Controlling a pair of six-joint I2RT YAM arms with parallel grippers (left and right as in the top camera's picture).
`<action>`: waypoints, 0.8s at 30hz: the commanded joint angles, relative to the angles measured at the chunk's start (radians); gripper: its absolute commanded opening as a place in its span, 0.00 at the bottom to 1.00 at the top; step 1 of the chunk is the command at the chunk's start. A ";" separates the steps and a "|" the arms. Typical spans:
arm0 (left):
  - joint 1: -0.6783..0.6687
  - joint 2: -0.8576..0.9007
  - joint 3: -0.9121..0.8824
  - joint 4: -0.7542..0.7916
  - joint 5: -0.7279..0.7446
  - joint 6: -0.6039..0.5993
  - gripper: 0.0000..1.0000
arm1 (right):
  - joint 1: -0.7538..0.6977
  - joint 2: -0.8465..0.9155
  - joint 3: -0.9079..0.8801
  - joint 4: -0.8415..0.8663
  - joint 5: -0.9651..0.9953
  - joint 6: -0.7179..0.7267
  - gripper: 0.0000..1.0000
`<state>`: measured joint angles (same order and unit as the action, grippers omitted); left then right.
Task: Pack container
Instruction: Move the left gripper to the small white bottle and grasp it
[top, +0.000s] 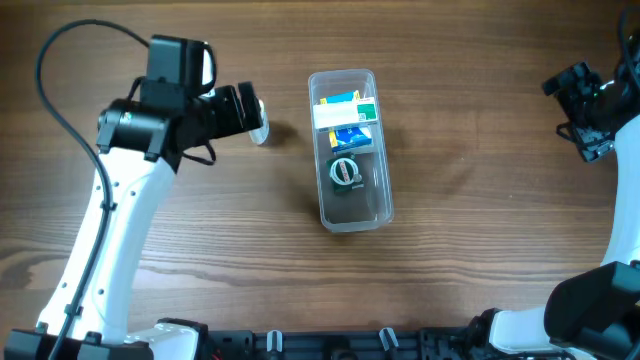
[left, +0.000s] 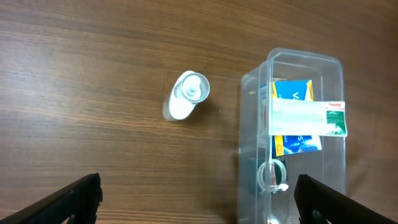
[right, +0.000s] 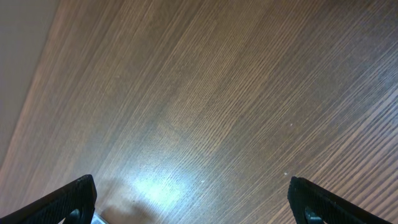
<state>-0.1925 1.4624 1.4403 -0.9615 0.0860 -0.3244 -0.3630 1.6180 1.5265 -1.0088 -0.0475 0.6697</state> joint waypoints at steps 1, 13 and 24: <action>-0.002 0.113 0.021 0.012 0.003 0.116 1.00 | -0.001 0.013 -0.003 0.002 0.006 0.013 1.00; -0.002 0.364 0.021 0.219 -0.050 0.312 1.00 | -0.001 0.013 -0.003 0.003 0.006 0.013 1.00; -0.033 0.456 0.020 0.240 -0.032 0.366 1.00 | -0.001 0.013 -0.003 0.003 0.006 0.013 1.00</action>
<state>-0.2222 1.8999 1.4525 -0.7246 0.0505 0.0116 -0.3630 1.6180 1.5265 -1.0088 -0.0475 0.6701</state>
